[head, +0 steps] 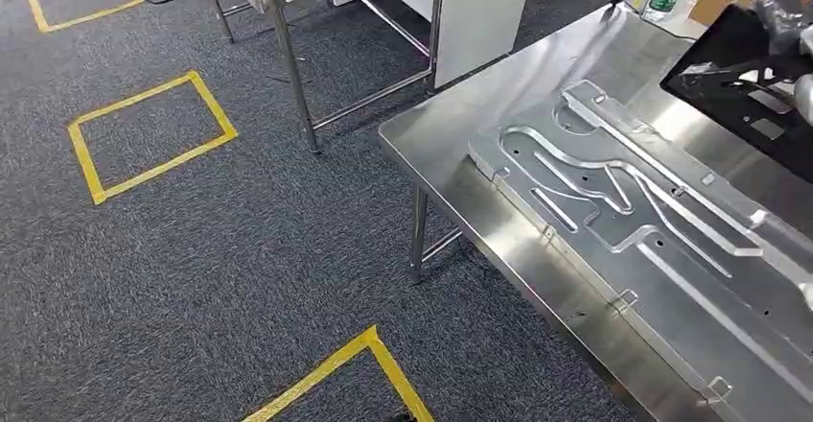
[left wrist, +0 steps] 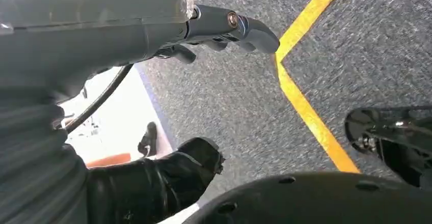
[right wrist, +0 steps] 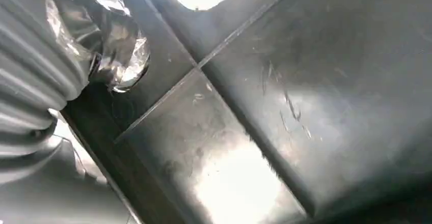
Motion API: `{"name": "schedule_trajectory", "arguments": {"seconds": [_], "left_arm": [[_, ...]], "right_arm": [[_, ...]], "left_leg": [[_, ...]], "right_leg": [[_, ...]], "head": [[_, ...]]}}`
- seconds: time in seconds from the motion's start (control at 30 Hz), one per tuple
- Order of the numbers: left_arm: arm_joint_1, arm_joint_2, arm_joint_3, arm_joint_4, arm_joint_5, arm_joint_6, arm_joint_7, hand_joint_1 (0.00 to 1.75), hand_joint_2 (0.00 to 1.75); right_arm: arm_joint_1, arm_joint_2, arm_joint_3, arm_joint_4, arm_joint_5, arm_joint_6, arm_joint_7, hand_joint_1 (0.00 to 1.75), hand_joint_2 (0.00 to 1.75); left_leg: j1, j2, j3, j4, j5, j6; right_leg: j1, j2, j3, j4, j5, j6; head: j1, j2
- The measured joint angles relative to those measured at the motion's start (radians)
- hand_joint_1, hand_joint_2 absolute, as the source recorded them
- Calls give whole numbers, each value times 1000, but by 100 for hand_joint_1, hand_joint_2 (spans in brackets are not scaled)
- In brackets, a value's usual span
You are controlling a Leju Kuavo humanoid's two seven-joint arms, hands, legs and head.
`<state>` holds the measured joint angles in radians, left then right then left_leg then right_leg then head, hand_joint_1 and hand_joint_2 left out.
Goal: Take the parts from the cabinet and place them on the table.
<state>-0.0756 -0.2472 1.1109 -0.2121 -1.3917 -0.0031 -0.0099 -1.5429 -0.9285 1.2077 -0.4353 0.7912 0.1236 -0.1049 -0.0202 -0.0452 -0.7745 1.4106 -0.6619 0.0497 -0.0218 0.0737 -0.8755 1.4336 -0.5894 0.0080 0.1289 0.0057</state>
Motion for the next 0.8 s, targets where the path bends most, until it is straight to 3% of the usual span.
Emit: {"name": "schedule_trajectory", "arguments": {"seconds": [0.2,0.4,0.53,0.8], "left_arm": [[-1,0,0,0,-1,0,-7,0,175],[-2,0,0,0,-1,0,-16,0,175],[-2,0,0,0,3,-7,-19,0,175],[-7,0,3,0,10,-18,-18,0,175]], "right_arm": [[-2,-8,-11,-7,17,24,0,175,175],[-12,-8,-15,-15,32,36,0,175,175],[-12,2,-21,-15,48,35,8,175,175],[-10,66,-40,-14,71,34,37,175,175]], "left_leg": [[1,0,80,-138,58,1],[1,0,138,-245,105,0],[2,0,154,-280,123,-1],[2,1,158,-298,137,-1]], "right_leg": [[0,0,85,-136,53,0],[0,0,146,-241,98,1],[0,-1,164,-276,115,1],[0,-1,169,-297,129,3]], "head": [[0,0],[0,0],[0,0],[0,0]]}}
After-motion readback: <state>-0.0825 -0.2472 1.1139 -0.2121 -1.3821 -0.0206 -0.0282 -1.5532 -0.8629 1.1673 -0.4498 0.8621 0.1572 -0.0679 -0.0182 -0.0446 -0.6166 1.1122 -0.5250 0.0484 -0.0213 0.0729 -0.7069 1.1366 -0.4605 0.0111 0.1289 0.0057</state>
